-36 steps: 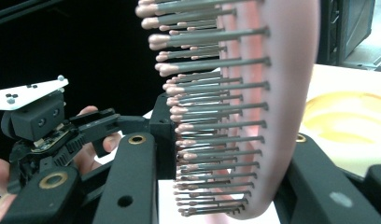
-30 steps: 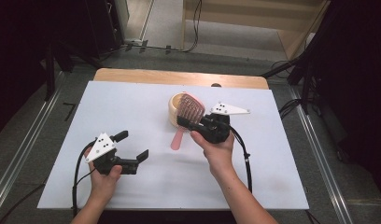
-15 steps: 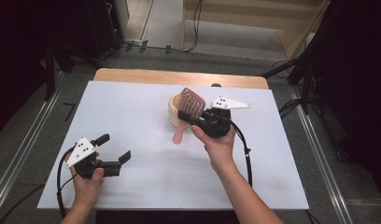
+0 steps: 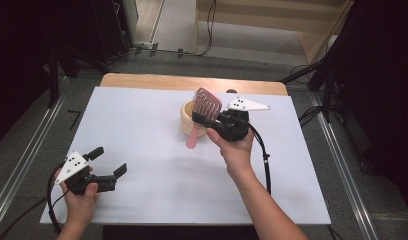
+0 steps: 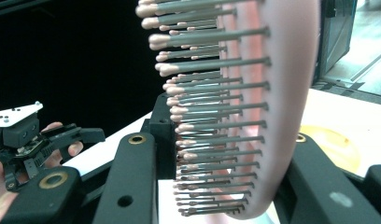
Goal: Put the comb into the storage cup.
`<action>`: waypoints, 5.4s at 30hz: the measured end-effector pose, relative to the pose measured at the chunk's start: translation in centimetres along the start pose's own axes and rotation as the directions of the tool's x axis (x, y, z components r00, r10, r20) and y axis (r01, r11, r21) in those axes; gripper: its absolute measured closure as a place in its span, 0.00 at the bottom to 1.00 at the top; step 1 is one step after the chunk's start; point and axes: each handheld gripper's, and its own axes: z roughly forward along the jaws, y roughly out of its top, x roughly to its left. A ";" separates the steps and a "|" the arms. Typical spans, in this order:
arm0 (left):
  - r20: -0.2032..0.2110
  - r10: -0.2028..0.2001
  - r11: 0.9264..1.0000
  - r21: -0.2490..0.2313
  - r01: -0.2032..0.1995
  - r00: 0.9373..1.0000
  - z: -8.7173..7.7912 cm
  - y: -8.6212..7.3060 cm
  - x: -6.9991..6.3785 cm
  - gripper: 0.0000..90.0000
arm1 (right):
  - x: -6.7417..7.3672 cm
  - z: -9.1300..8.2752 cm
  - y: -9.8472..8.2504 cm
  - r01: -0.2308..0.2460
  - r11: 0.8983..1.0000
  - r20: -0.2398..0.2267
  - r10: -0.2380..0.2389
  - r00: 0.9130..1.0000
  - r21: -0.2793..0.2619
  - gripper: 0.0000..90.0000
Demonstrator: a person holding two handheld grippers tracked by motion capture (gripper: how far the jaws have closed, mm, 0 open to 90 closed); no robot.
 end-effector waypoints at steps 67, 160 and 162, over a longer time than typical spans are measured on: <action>-0.016 -0.050 0.998 -0.045 0.050 0.999 -1.3 -1.4 2.2 0.00 | -4.5 1.4 5.7 0.000 0.997 0.105 0.008 0.994 -0.073 0.69; -0.011 -0.012 1.000 -0.022 0.012 1.000 -1.1 -1.5 1.9 0.00 | -9.3 6.9 -1.1 -0.152 0.988 0.201 0.150 0.968 -0.005 0.68; -0.012 -0.012 1.000 -0.021 0.012 1.000 -1.1 -1.5 1.9 0.00 | -9.4 6.9 -1.3 -0.164 0.986 0.205 0.162 0.965 -0.009 0.68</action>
